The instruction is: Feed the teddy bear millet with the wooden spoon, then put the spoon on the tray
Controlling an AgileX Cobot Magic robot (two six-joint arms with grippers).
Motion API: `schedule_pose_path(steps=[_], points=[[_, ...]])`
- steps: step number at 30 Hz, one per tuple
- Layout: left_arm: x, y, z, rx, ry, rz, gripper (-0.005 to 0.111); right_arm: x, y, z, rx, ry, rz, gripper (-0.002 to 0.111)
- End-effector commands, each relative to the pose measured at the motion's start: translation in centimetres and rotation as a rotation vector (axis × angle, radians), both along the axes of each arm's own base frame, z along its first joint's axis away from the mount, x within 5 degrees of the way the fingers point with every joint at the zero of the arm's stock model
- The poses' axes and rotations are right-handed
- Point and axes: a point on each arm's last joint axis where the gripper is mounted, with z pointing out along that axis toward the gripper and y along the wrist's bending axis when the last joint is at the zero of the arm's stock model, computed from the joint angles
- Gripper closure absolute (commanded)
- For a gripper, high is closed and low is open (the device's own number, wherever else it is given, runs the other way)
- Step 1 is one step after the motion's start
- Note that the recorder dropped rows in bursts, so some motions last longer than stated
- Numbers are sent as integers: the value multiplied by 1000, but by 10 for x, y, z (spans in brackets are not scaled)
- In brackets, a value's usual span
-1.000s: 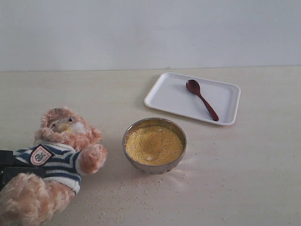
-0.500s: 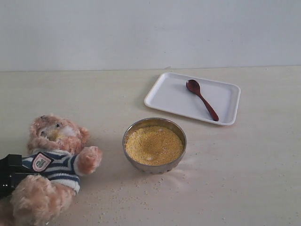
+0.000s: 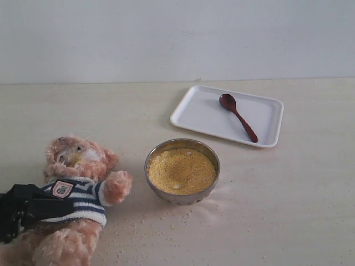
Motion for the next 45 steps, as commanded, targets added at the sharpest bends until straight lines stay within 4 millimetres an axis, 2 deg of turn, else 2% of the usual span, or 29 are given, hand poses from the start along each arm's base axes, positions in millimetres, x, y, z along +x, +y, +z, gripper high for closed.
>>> schedule_pose_path(steps=[1, 8, 11, 16, 21, 26, 30, 33, 36, 39, 41, 42, 45], points=[[2, 4, 8, -47, -41, 42, 31, 0, 0, 0, -4, -7, -4, 108], [-1, 24, 35, -94, -138, 114, 31, 0, 0, 0, -2, -6, -4, 108], [-1, 26, 38, -89, -151, 125, 31, 0, 0, 0, -2, -6, -4, 108], [-1, 26, 39, -100, -137, 137, 24, 0, 0, 0, -2, -6, -4, 108], [1, 27, 49, -176, -154, 133, 23, 0, 0, 0, -2, -6, -4, 108], [13, 53, 64, -213, -120, 175, 28, 0, 0, 0, -2, -6, -4, 108], [14, 74, 73, -147, -80, 156, 32, 0, 0, 0, -3, -5, -4, 108], [13, 84, 75, -161, -53, 218, 36, 0, 0, 0, -3, -5, -4, 108], [13, 84, 75, -170, -39, 229, 48, 0, 0, 0, -3, -5, -4, 108], [10, 80, 79, -182, -59, 256, 74, 0, 0, 0, -3, -5, -4, 108], [8, 79, 87, -176, -92, 270, 95, 0, 0, 0, -3, -5, -4, 108], [7, 78, 90, -168, -113, 272, 101, 0, 0, 0, -3, -5, -4, 108], [5, 75, 108, -141, -191, 284, 102, 0, 0, 0, -3, -5, -4, 108]])
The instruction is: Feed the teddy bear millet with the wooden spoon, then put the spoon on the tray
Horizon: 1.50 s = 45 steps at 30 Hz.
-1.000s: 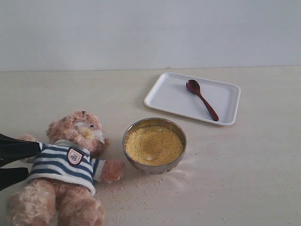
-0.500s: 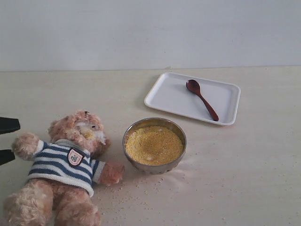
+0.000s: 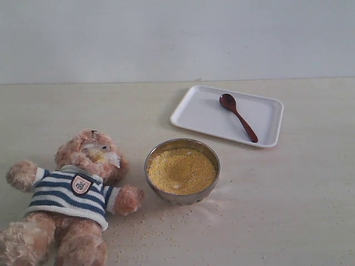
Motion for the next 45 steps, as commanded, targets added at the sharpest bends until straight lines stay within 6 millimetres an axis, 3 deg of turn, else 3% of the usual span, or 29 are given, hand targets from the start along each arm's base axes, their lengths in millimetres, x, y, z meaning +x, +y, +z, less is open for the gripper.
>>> schedule_pose_path(steps=[1, 6, 16, 30, 39, 45], points=[[-5, -5, 28, 28, -113, 41, 102, 0, 0, 0, -4, -7, -5, 108], [-21, -19, 66, 120, -254, 60, 102, 0, 0, 0, -4, -7, -5, 108], [-26, -23, 75, 160, -306, 55, 102, 0, 0, 0, -4, -7, -5, 108], [-51, -86, 120, 461, -597, 6, 102, 0, 0, 0, -4, -7, -5, 108], [-95, -98, 158, 647, -910, 148, 102, 0, 0, 0, -4, -7, -5, 108], [-126, -98, 170, 764, -1068, 192, 102, 0, 0, 0, -4, -7, -5, 108]])
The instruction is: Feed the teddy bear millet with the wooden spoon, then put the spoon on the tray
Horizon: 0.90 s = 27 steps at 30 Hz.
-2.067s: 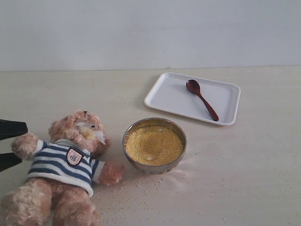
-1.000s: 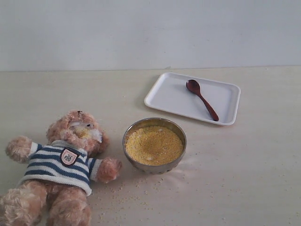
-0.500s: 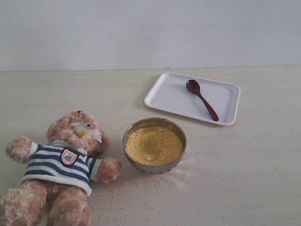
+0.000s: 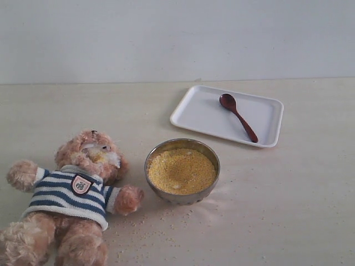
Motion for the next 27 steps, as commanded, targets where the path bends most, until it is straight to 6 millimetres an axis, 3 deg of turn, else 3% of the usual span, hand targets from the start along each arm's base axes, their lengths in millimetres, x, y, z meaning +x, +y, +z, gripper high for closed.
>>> schedule_pose_path(steps=[1, 10, 21, 27], points=[[-17, 2, 3, 104, -92, 40, 102, 0, 0, 1, -4, -9, -5, 108], [-27, 9, -33, 17, -16, 120, 102, 0, 0, 1, -4, -9, -5, 108], [-58, 21, -81, -74, -158, 243, 102, 0, 0, 1, -4, -9, -5, 108], [-50, 23, -108, -123, -76, 260, 102, 0, 0, 1, -2, -9, -5, 108]])
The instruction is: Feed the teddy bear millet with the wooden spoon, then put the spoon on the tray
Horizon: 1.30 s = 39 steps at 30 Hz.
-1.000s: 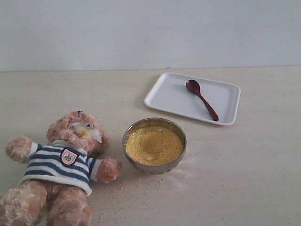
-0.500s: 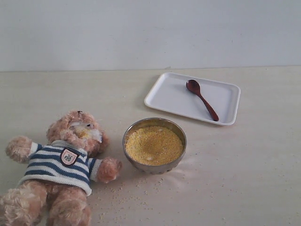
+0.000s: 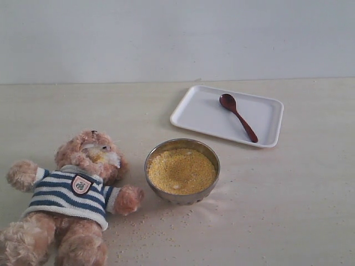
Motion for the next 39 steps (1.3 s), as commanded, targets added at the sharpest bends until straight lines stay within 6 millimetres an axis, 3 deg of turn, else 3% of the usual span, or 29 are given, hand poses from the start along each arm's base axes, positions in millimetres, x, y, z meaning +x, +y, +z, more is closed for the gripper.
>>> schedule_pose_path(steps=[1, 9, 30, 39], points=[[4, 1, -17, -50, 45, 6, 102, 0, 0, 1, -2, -9, -5, 108], [10, 2, -47, -83, 135, 9, 102, 0, 0, 1, -4, -9, -5, 108], [10, 1, -47, -109, 136, 3, 102, 0, 0, 1, -1, -8, -5, 108], [10, 3, -51, -206, 192, 13, 102, 0, 0, 1, -1, -8, -5, 108]])
